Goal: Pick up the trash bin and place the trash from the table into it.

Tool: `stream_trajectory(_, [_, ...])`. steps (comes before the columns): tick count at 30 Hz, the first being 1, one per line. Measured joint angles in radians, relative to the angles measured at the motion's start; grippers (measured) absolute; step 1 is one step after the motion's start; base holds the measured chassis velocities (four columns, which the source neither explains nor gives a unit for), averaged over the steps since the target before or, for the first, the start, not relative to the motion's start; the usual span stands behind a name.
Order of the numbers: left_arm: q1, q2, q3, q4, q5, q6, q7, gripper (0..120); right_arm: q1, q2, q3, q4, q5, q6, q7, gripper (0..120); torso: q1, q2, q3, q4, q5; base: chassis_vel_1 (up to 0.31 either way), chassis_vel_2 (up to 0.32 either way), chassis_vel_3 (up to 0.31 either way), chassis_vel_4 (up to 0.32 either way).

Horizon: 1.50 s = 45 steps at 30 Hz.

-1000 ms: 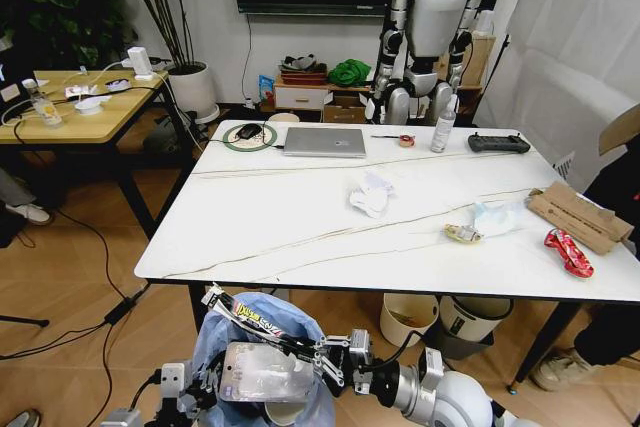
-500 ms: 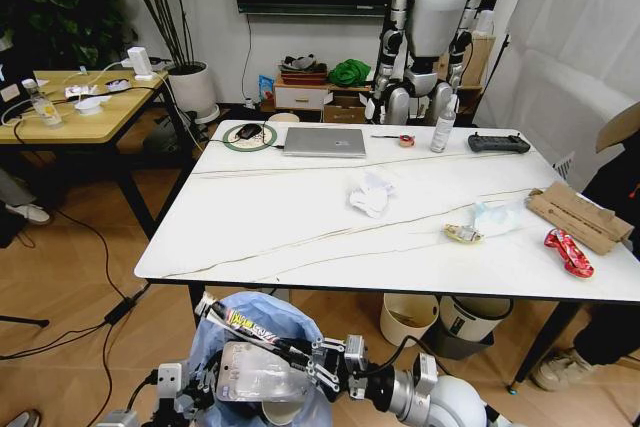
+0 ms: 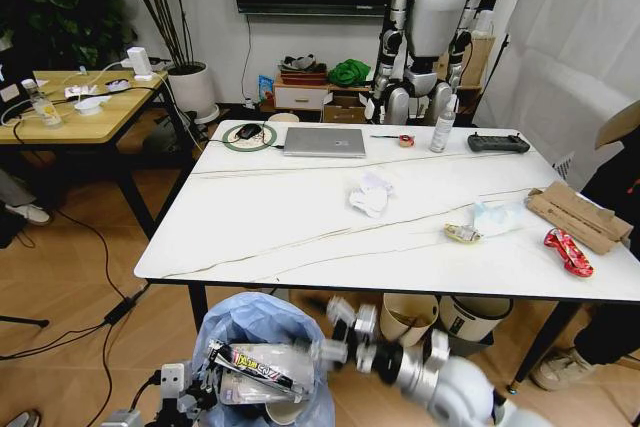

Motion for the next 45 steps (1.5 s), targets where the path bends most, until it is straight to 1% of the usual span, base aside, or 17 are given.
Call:
stream_trajectory(1, [0.0, 0.0, 0.0, 0.0, 0.0, 0.0, 0.0, 0, 0.0, 0.0, 0.0, 0.0, 0.0, 0.0, 0.0, 88, 0.0, 0.0, 0.0, 0.0, 0.0, 0.0, 0.0, 0.0, 0.0])
stream_trajectory(2, [-0.001, -0.001, 0.001, 0.0, 0.0, 0.0, 0.0, 0, 0.017, 0.004, 0.01, -0.007, -0.014, -0.013, 0.068, 91, 0.0, 0.0, 0.0, 0.0001, -0.0003, 0.0, 0.0, 0.0, 0.0])
stream_trajectory(3, [-0.001, -0.003, 0.002, 0.001, 0.0, 0.0, 0.0, 0, 0.053, 0.014, 0.026, -0.028, -0.029, -0.044, 0.173, 96, 0.0, 0.0, 0.0, 0.0, 0.0, 0.0, 0.0, 0.0, 0.0])
stream_trajectory(4, [-0.001, -0.003, 0.003, 0.001, 0.0, 0.0, 0.001, 0, 0.079, 0.02, 0.039, -0.045, -0.028, -0.077, 0.22, 98, 0.0, 0.0, 0.0, 0.0, 0.0, 0.0, 0.0, 0.0, 0.0])
stream_trajectory(6, [0.001, -0.004, 0.002, 0.0, 0.0, 0.0, 0.001, 0, 0.132, 0.033, 0.046, -0.079, -0.01, -0.116, 0.284, 100, 0.0, 0.0, 0.0, -0.0001, -0.0002, 0.0, 0.0, 0.0, 0.0])
stream_trajectory(7, [0.001, -0.004, 0.002, 0.0, 0.0, 0.0, 0.001, 0, 0.132, 0.033, 0.046, -0.079, -0.01, -0.116, 0.284, 100, 0.0, 0.0, 0.0, -0.0001, -0.0002, 0.0, 0.0, 0.0, 0.0])
stream_trajectory(9, [0.002, -0.006, 0.001, -0.005, 0.0, 0.0, 0.001, 0, 0.189, 0.052, 0.052, -0.116, -0.034, -0.18, 0.328, 100, 0.0, 0.0, 0.0, 0.0, 0.0, 0.0, 0.0, 0.0, 0.0])
stream_trajectory(11, [0.004, -0.008, 0.0, -0.008, 0.0, 0.0, 0.002, 0, 0.246, 0.075, 0.062, -0.168, -0.078, -0.249, 0.323, 100, 0.0, 0.0, 0.0, 0.0001, -0.0003, 0.0, 0.0, 0.0, 0.0])
stream_trajectory(13, [0.006, -0.009, -0.001, -0.01, 0.001, 0.0, 0.002, 0, 0.304, 0.104, 0.062, -0.238, -0.126, -0.288, 0.297, 100, 0.0, 0.0, 0.0, 0.0, 0.0001, 0.0, 0.0, 0.0, 0.0])
stream_trajectory(16, [0.006, -0.01, -0.002, -0.01, 0.002, 0.0, 0.002, 0, 0.342, 0.118, 0.057, -0.284, -0.153, -0.302, 0.279, 100, 0.0, 0.0, 0.0, 0.0, 0.0001, 0.0, 0.0, 0.0, 0.0])
stream_trajectory(17, [0.005, -0.01, -0.003, -0.01, 0.002, 0.0, 0.002, 0, 0.397, 0.136, 0.043, -0.35, -0.199, -0.316, 0.254, 100, 0.0, 0.0, 0.0, 0.0002, -0.0005, 0.0, 0.0, 0.0, 0.0])
stream_trajectory(19, [0.003, -0.012, -0.003, -0.01, 0.002, 0.0, 0.002, 0, 0.45, 0.154, 0.022, -0.414, -0.238, -0.317, 0.231, 100, 0.0, 0.0, 0.0, 0.0002, -0.0002, 0.0, 0.0, 0.0, 0.0])
stream_trajectory(21, [0.001, -0.013, -0.003, -0.01, 0.002, 0.0, 0.002, 0, 0.47, 0.163, 0.012, -0.439, -0.257, -0.315, 0.222, 100, 0.0, 0.0, 0.0, 0.0001, -0.0004, 0.0, 0.0, 0.0, 0.0])
stream_trajectory(24, [0.0, -0.016, -0.003, -0.011, 0.002, 0.0, 0.003, 0, 0.507, 0.191, -0.021, -0.504, -0.346, -0.296, 0.194, 100, 0.0, 0.0, 0.0, 0.0002, -0.0001, 0.0, 0.0, 0.0, 0.0])
stream_trajectory(34, [-0.005, -0.012, -0.008, -0.013, -0.001, 0.0, 0.003, 0, 0.531, 0.223, -0.074, -0.559, -0.568, -0.295, 0.186, 100, 0.0, 0.0, 0.0, 0.0001, -0.0002, 0.0, 0.0, 0.0, 0.0])
stream_trajectory(42, [-0.009, -0.009, -0.008, -0.012, -0.004, 0.0, 0.003, 0, 0.531, 0.206, -0.073, -0.574, -0.655, -0.311, 0.205, 100, 0.0, 0.0, 0.0, 0.0, -0.0002, 0.0, 0.0, 0.0, 0.0])
stream_trajectory(45, [-0.013, -0.009, -0.005, -0.009, -0.006, 0.0, 0.002, 0, 0.527, 0.194, -0.073, -0.573, -0.675, -0.343, 0.226, 100, 0.0, 0.0, 0.0, -0.0001, -0.0002, 0.0, 0.0, 0.0, 0.0])
